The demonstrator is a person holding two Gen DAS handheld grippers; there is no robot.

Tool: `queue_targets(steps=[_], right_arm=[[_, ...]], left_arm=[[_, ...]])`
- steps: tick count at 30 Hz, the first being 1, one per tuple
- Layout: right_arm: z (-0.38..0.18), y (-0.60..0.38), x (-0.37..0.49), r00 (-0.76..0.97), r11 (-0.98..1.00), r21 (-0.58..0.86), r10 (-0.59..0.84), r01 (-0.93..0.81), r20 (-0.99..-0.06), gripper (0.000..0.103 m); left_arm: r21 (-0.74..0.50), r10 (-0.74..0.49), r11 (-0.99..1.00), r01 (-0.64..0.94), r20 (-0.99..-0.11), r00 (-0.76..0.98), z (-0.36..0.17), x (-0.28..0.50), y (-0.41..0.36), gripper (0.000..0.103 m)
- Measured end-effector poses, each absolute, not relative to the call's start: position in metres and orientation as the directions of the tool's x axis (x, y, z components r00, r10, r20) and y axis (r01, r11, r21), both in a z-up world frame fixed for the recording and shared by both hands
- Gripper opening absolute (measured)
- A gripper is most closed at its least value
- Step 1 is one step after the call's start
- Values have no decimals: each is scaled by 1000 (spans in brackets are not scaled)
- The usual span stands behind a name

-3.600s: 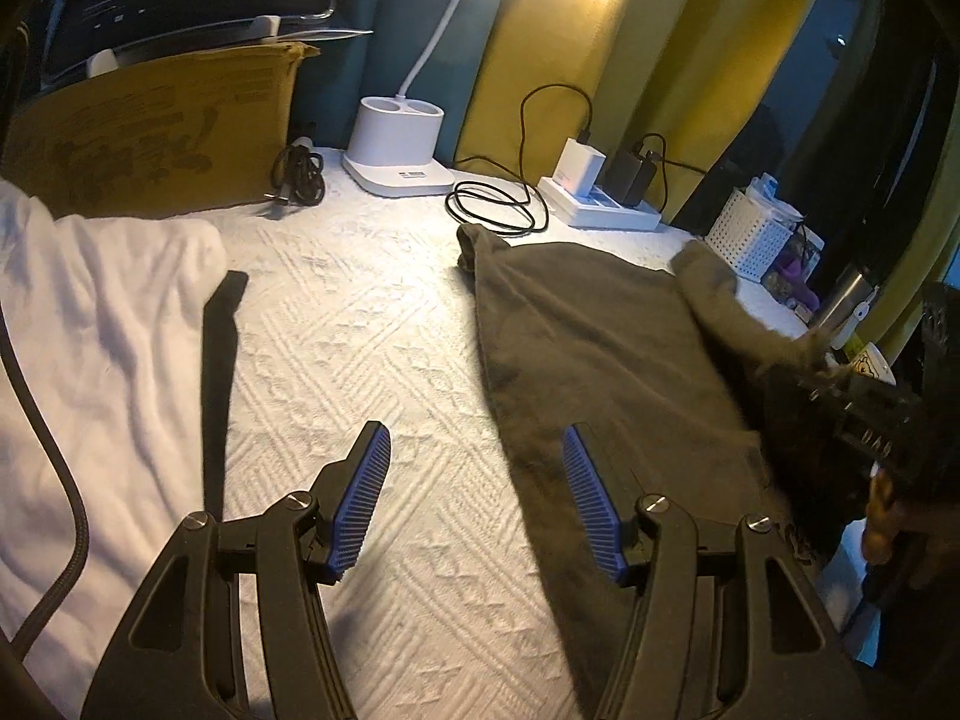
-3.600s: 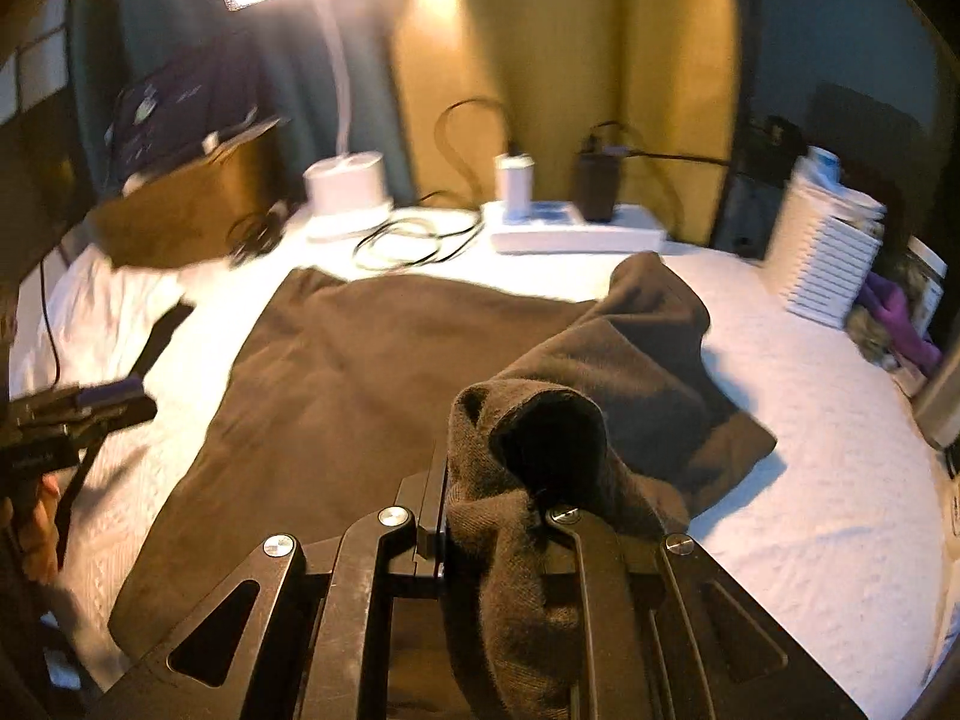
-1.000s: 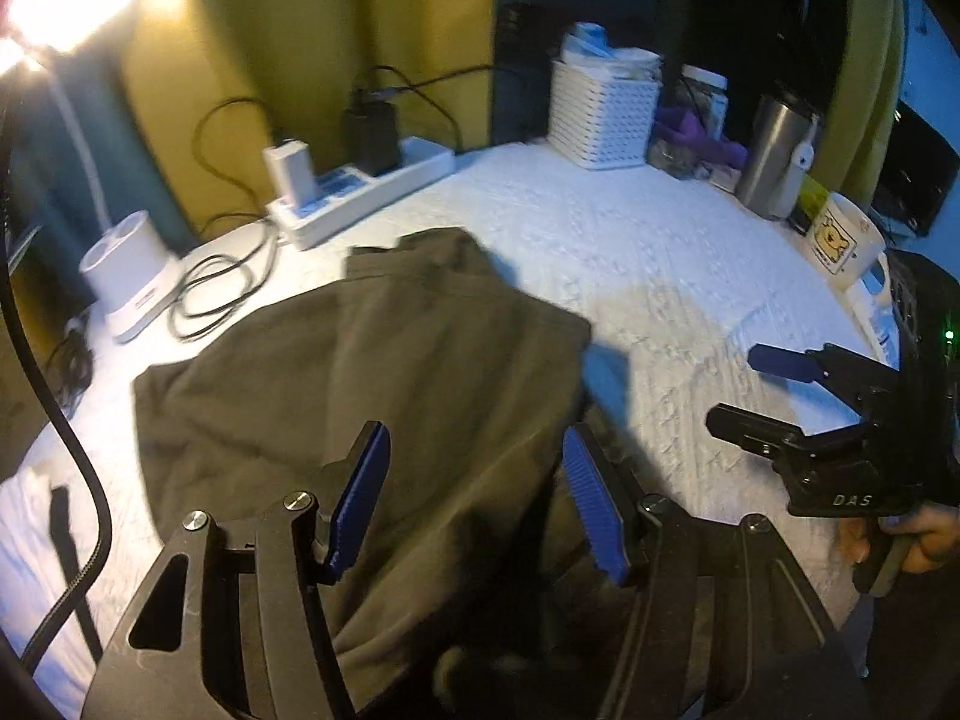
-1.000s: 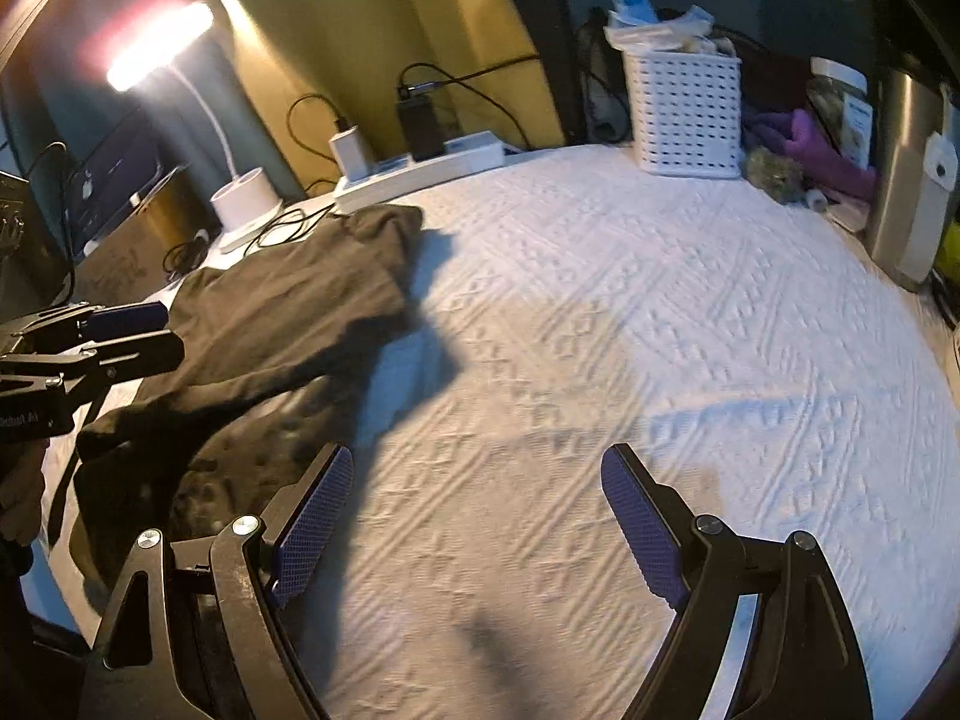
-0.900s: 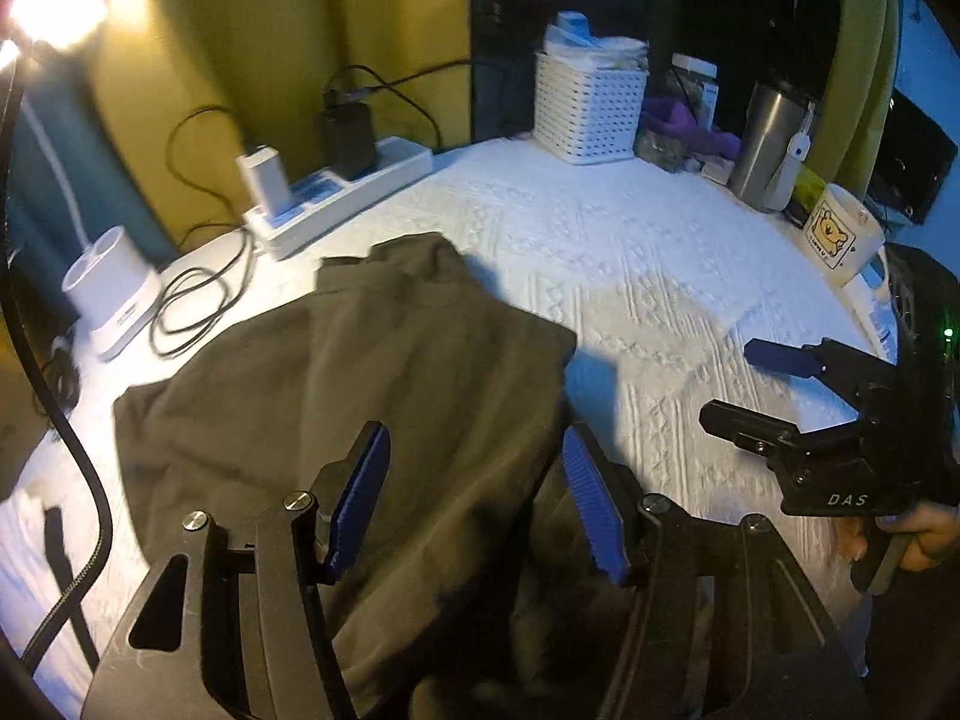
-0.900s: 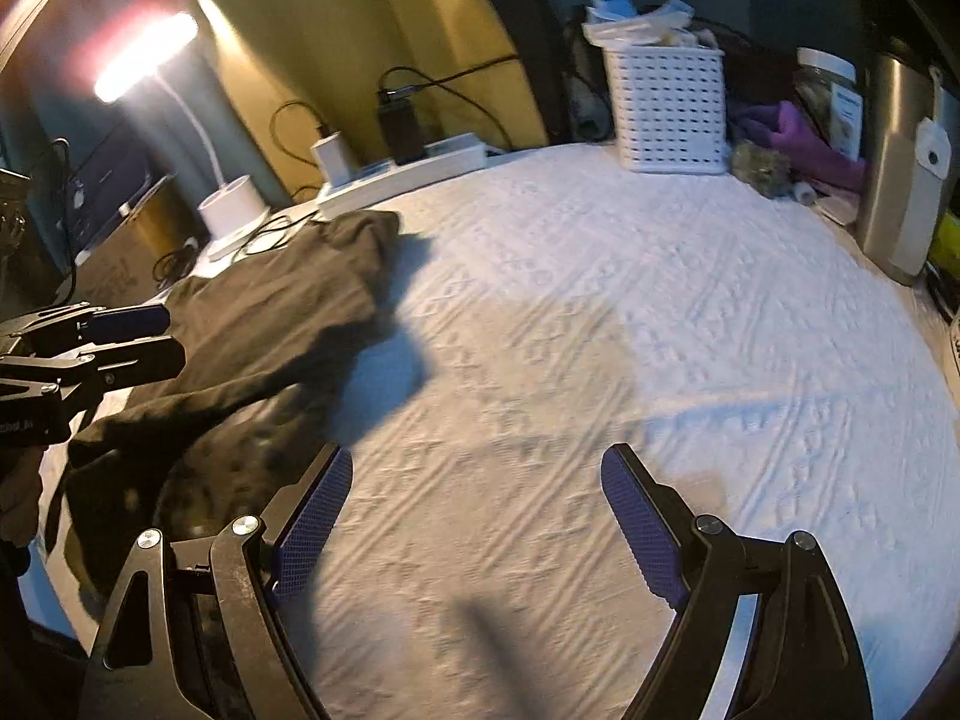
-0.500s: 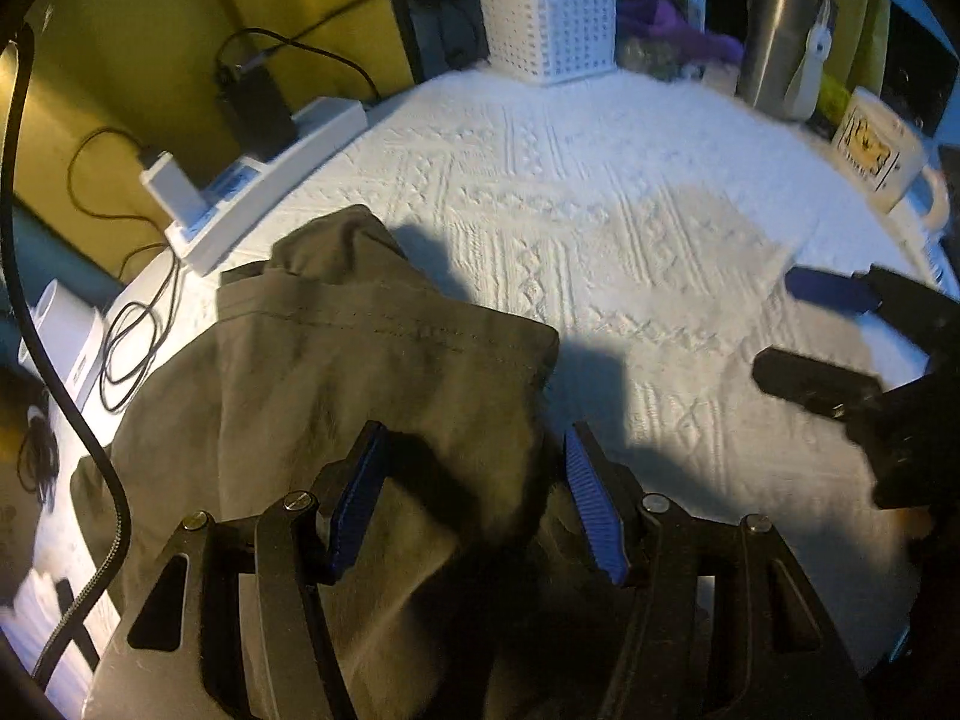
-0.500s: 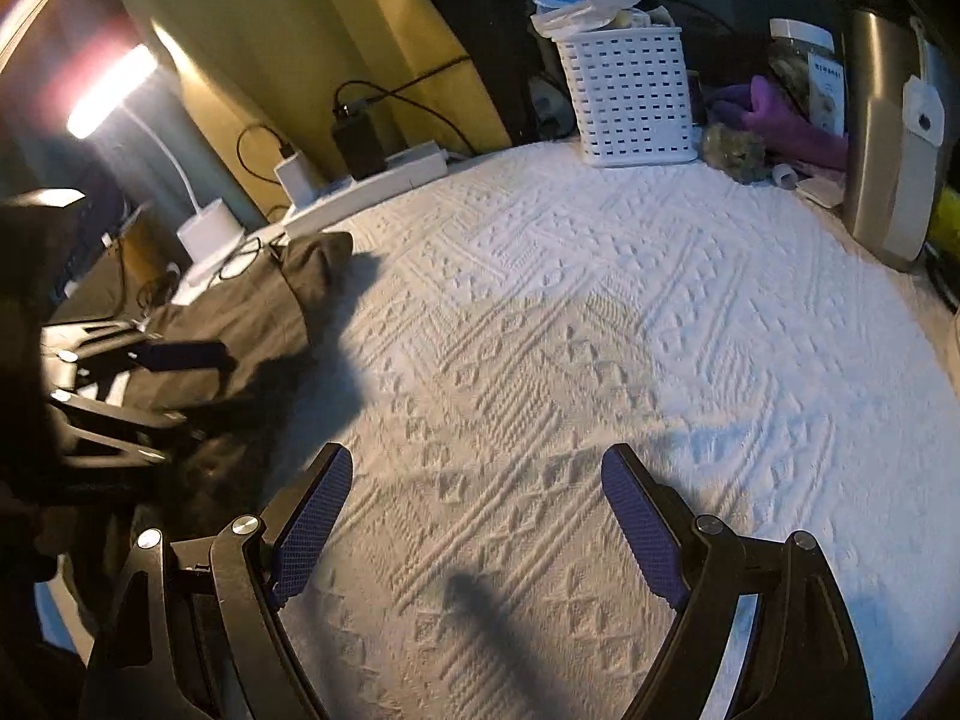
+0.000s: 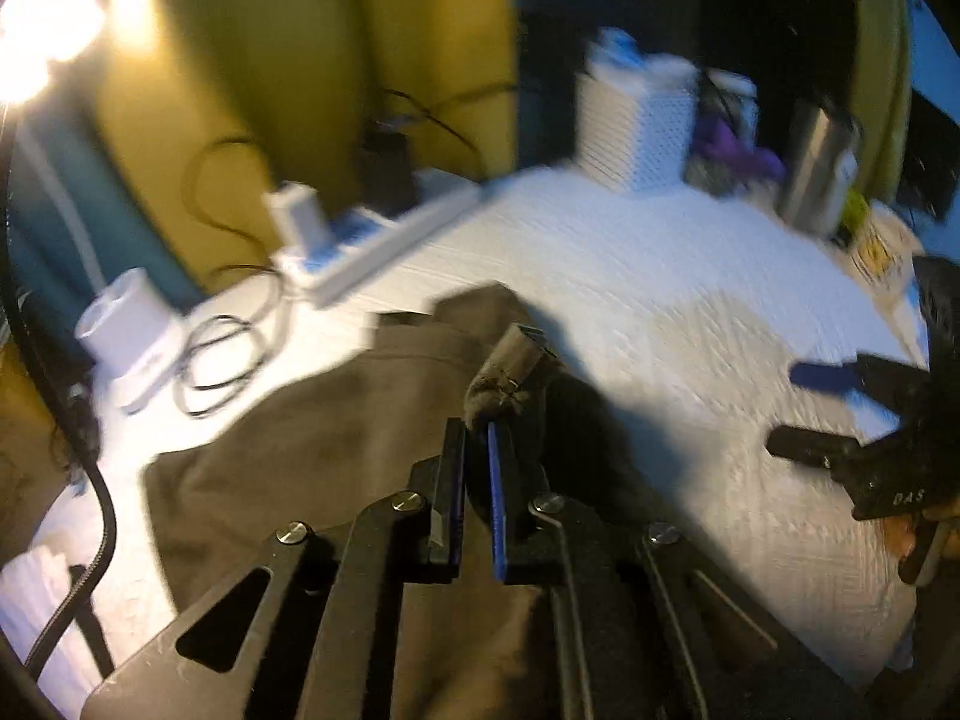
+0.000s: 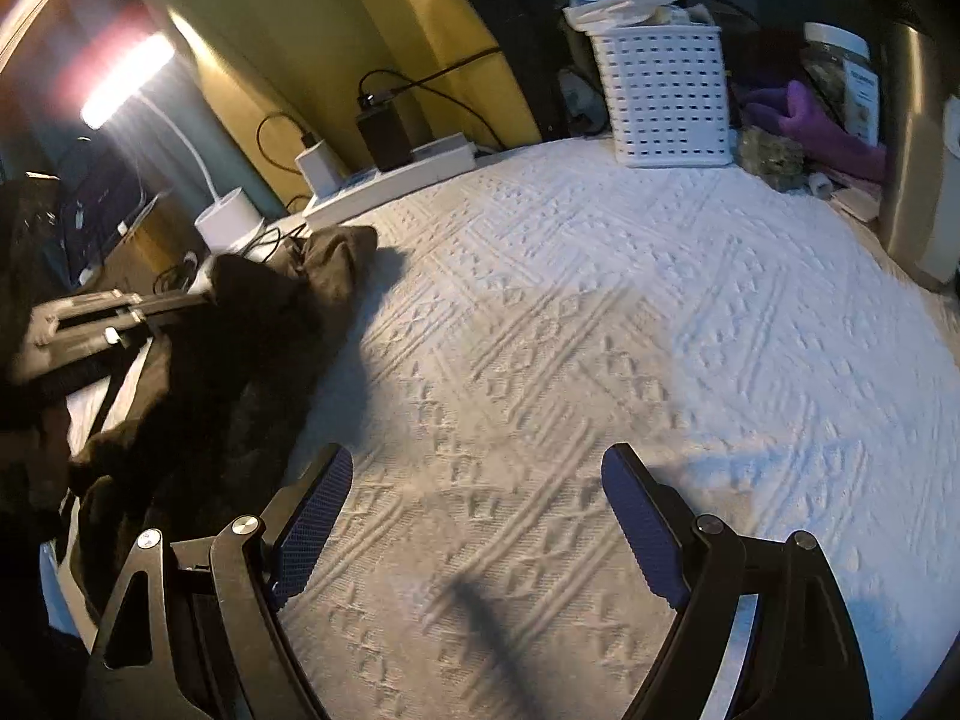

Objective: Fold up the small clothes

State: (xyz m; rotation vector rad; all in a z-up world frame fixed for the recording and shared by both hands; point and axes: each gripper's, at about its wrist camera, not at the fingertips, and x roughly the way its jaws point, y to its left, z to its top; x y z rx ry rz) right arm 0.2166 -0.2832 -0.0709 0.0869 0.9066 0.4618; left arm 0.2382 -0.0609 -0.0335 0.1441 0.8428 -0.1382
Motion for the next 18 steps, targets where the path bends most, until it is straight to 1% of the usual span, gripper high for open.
queue_targets(steps=[6, 12, 18], right_arm=[[-60, -253, 218, 525, 886, 255, 440, -388, -729, 86], [-52, -214, 222, 509, 869, 244, 457, -430, -729, 86], [-51, -173, 225, 487, 857, 220, 456, -465, -745, 86]], left_arm=[[-5, -32, 999, 41, -704, 709, -28, 228, 1, 4], [-59, 2, 997, -55, -661, 750, -29, 216, 56, 4], [-91, 15, 991, -102, -670, 742, -42, 217, 98, 4]])
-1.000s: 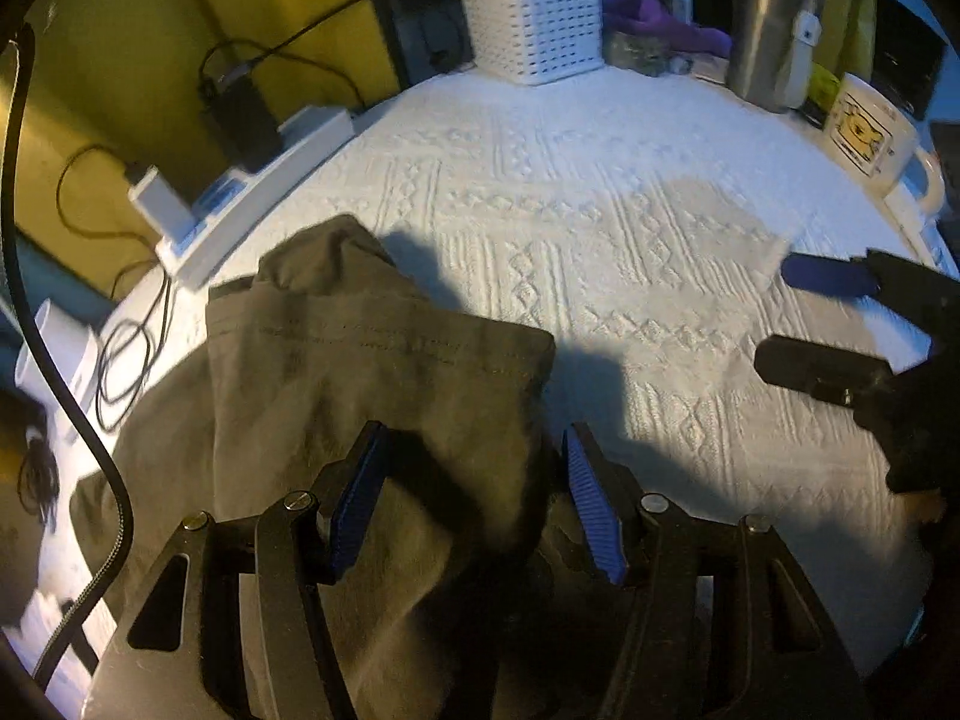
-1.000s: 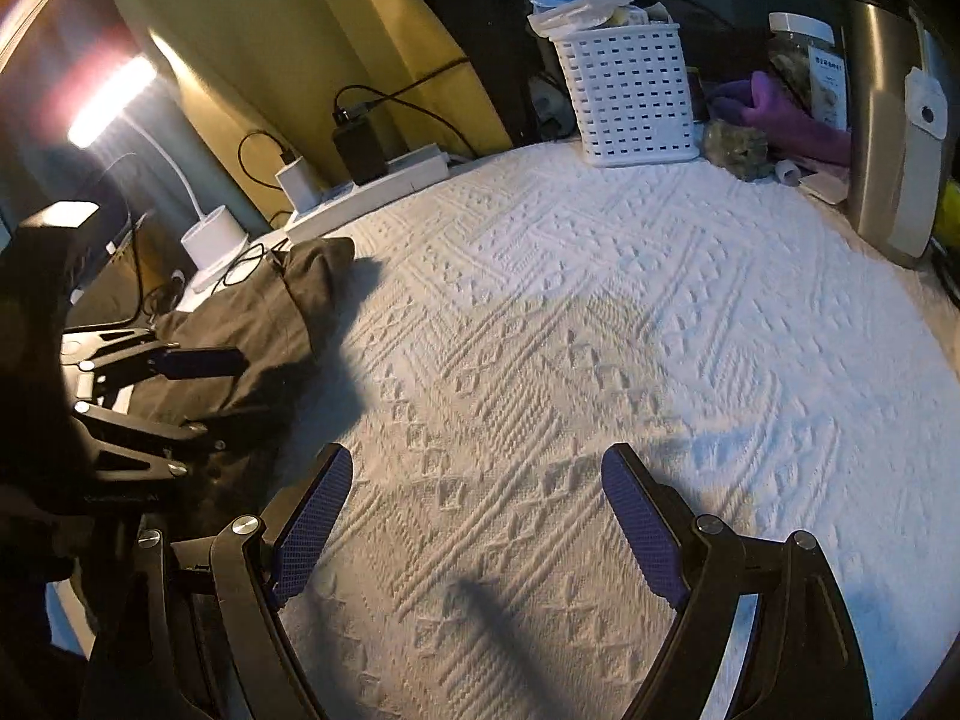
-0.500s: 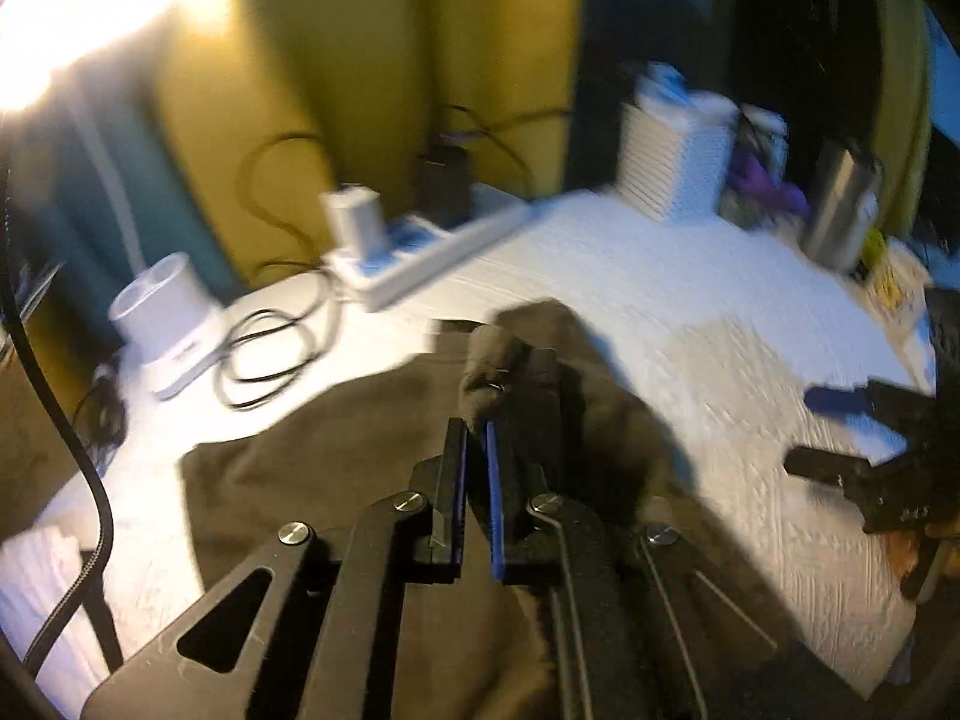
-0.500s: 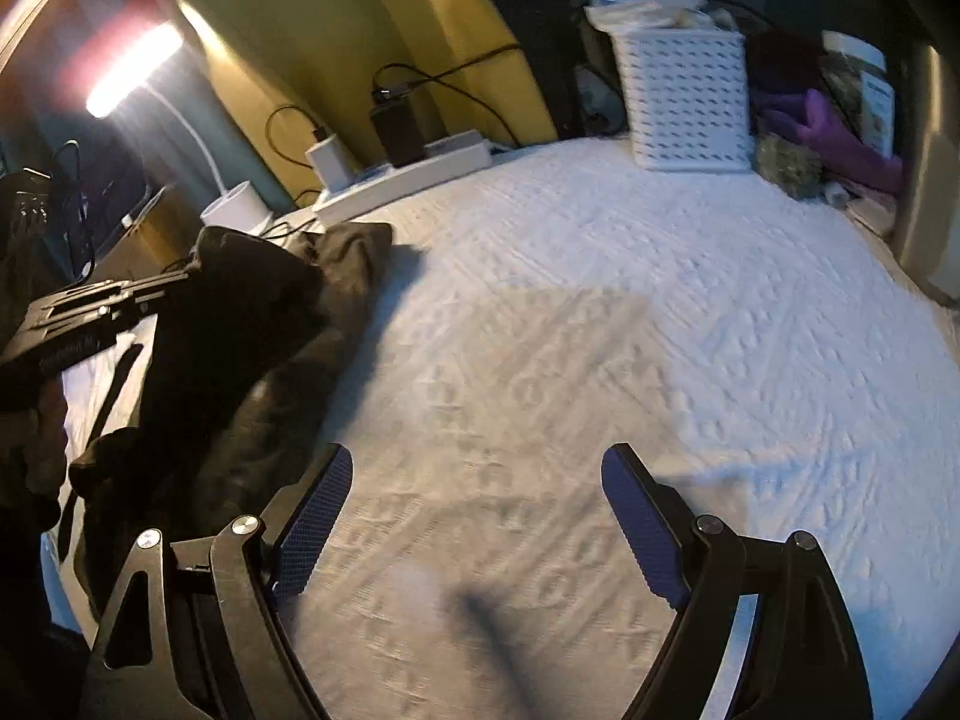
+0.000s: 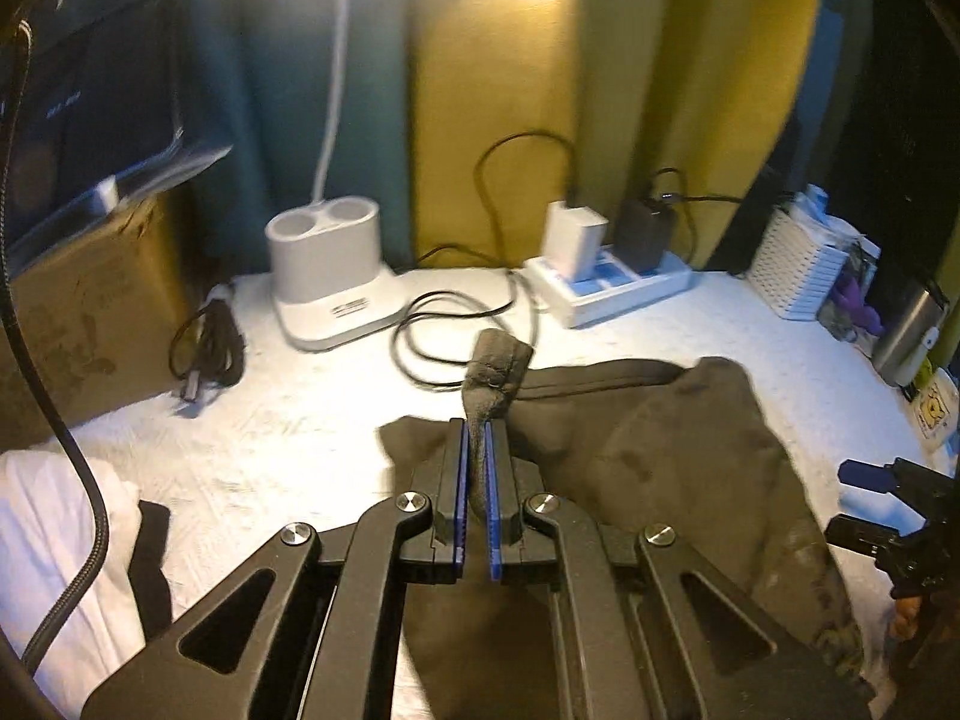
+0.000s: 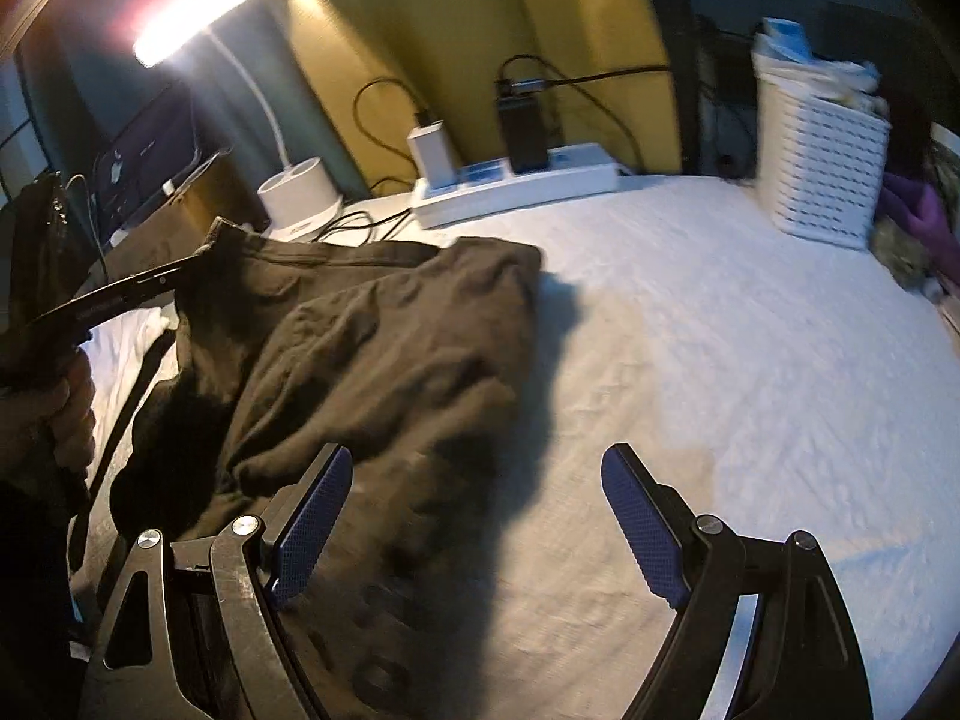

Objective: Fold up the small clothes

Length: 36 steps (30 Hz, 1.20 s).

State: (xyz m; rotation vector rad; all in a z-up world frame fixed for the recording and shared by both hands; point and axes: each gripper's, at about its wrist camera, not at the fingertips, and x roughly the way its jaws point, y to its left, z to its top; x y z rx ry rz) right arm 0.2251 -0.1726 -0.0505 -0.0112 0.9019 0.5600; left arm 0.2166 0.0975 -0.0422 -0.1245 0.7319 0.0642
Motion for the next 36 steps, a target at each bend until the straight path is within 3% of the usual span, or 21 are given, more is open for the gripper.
queue_targets(steps=[8, 16, 17, 18, 20, 21, 29, 36], right_arm=[[-55, -132, 225, 455, 851, 171, 423, -496, -783, 86], [-53, -123, 214, 458, 860, 141, 393, -491, -797, 86], [-52, -121, 213, 461, 861, 138, 390, -489, -797, 86], [-52, -121, 211, 463, 863, 135, 387, -488, -797, 86], [-50, -122, 206, 469, 864, 131, 384, -486, -796, 86], [-49, -123, 202, 471, 865, 128, 382, -485, -795, 86], [-42, -136, 176, 499, 875, 124, 377, -468, -780, 86], [-38, -153, 151, 518, 885, 119, 367, -450, -772, 86]], left_arm=[[-143, -5, 979, -146, -730, 684, -78, 221, 130, 4], [-131, 16, 977, -168, -742, 671, -71, 207, 136, 7], [-136, 12, 977, -165, -736, 677, -67, 203, 136, 14], [-142, 6, 977, -159, -728, 686, -63, 197, 135, 32], [-167, -16, 975, -144, -705, 709, -53, 186, 133, 57], [-184, -34, 974, -129, -689, 724, -48, 179, 131, 59], [-219, -239, 968, 119, -678, 695, -40, 140, 58, 59], [-250, -288, 956, 153, -699, 654, -51, 115, 36, 59]])
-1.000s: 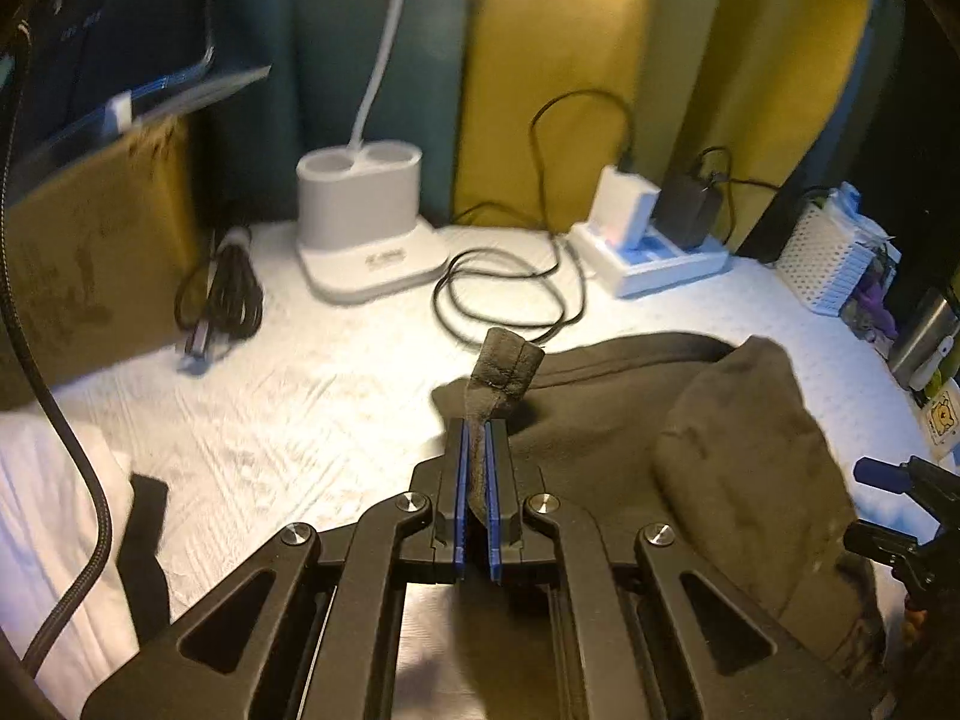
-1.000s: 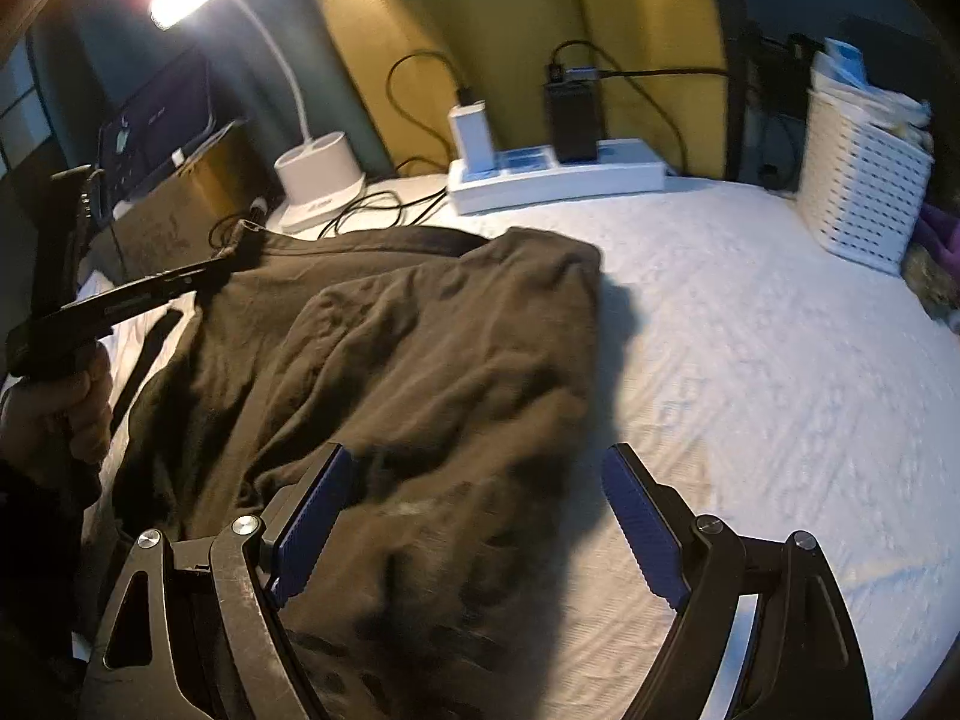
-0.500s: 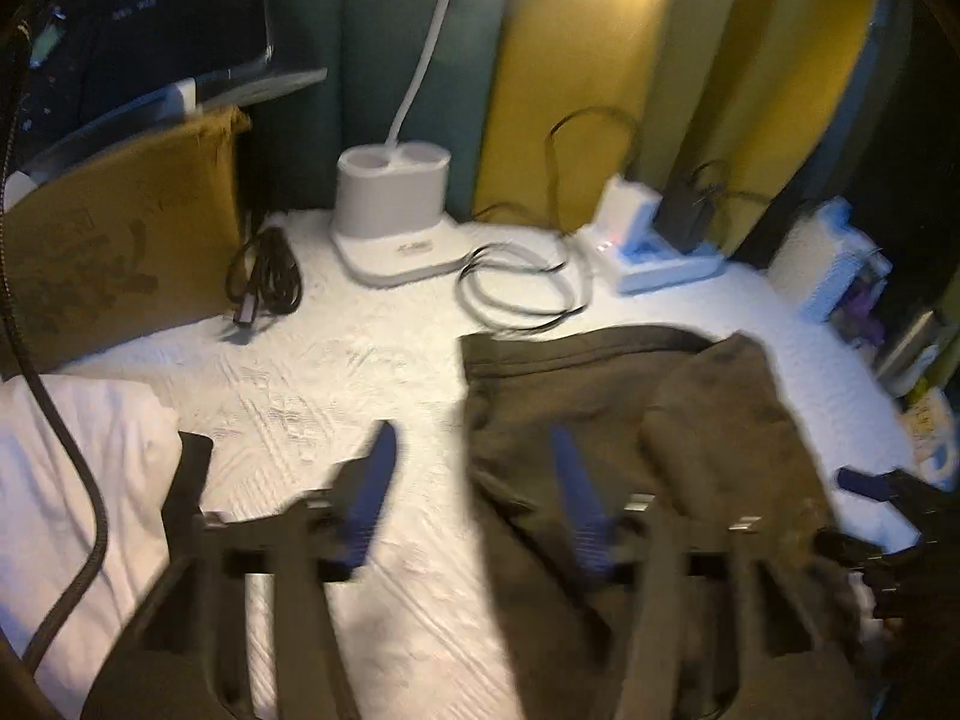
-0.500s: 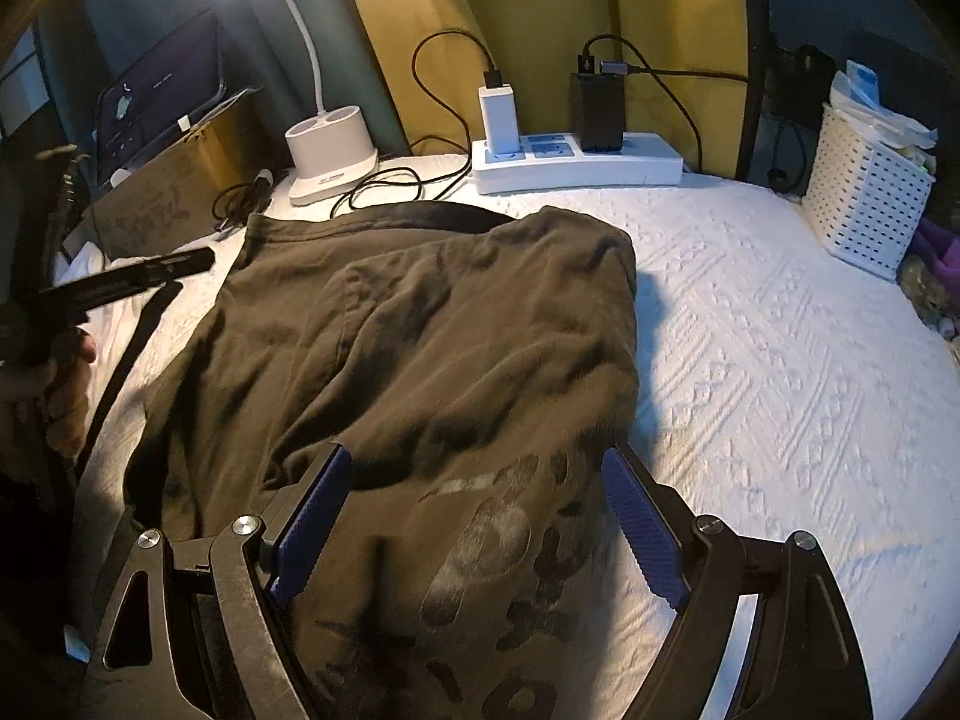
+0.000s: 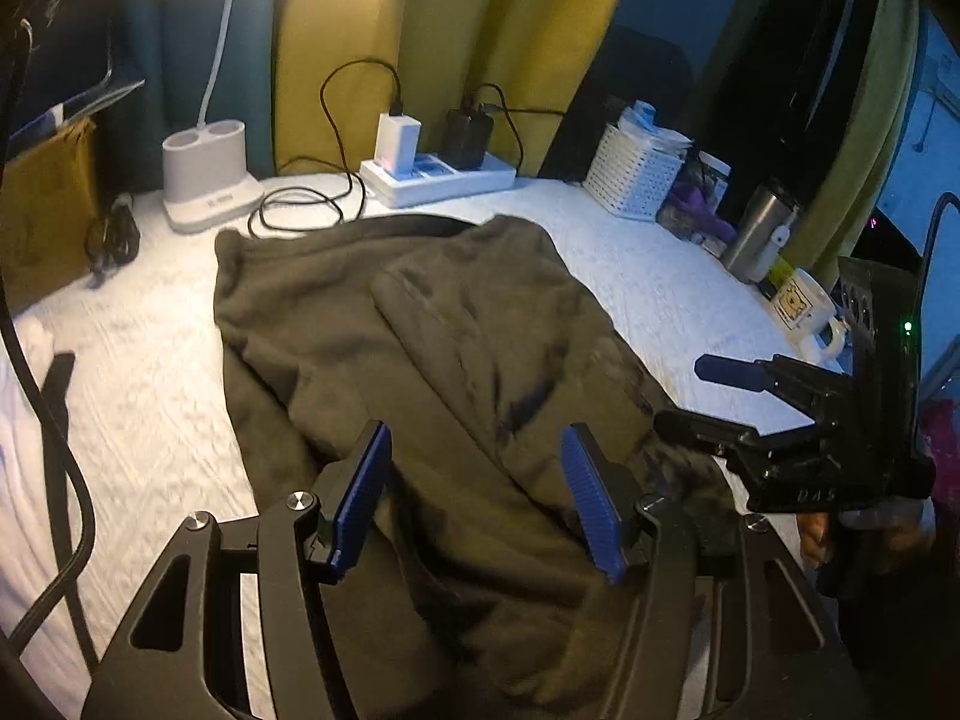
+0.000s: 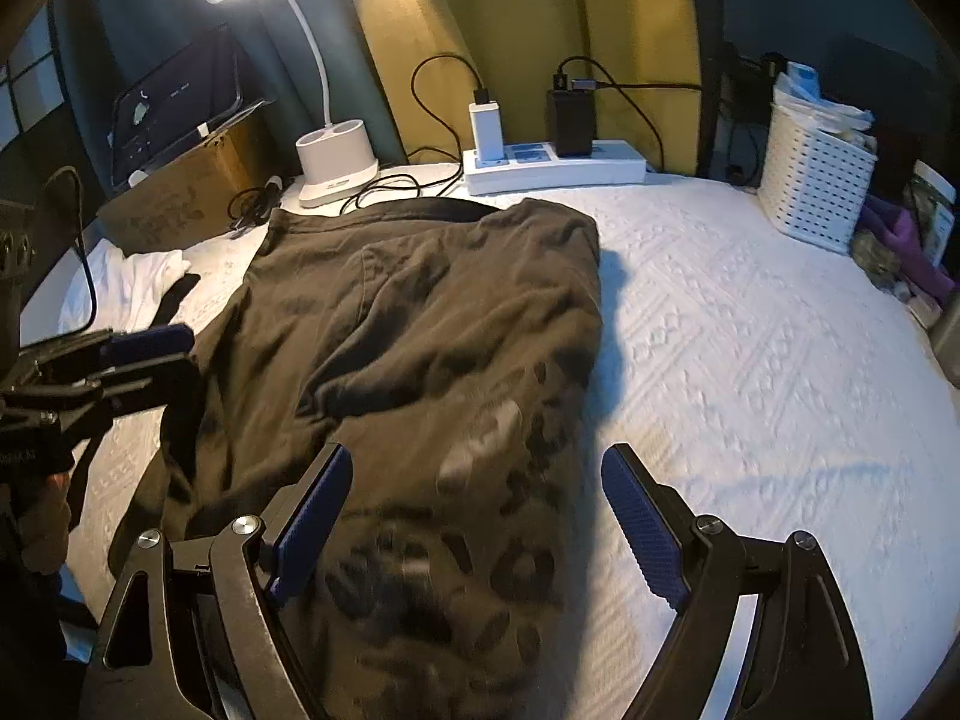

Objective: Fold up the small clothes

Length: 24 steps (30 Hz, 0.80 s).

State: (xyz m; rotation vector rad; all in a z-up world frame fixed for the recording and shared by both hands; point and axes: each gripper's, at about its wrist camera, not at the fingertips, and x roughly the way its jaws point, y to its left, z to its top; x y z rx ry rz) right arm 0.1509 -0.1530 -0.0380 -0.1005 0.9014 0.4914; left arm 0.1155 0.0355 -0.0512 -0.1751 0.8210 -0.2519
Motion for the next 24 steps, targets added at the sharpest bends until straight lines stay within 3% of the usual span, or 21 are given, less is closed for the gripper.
queue_targets(steps=[13, 18, 19, 20, 21, 24], right_arm=[[-42, -175, 114, 529, 899, 138, 363, -416, -767, 86], [-43, -179, 101, 532, 897, 145, 371, -418, -761, 86], [-43, -180, 100, 532, 897, 145, 371, -418, -761, 86], [-43, -181, 97, 533, 897, 144, 370, -418, -761, 86], [-43, -182, 95, 534, 898, 143, 369, -417, -761, 86], [-44, -187, 90, 536, 901, 144, 365, -410, -761, 86]], left_arm=[[-258, -265, 961, 96, -773, 576, -90, 62, 25, 59], [-255, -261, 962, 98, -750, 607, -101, 51, 17, 58], [-255, -257, 962, 95, -741, 620, -102, 50, 17, 53], [-254, -257, 962, 96, -736, 627, -101, 49, 17, 25], [-250, -256, 963, 99, -737, 626, -101, 49, 17, 8], [-264, -266, 959, 102, -717, 644, -94, 43, 21, 3]])
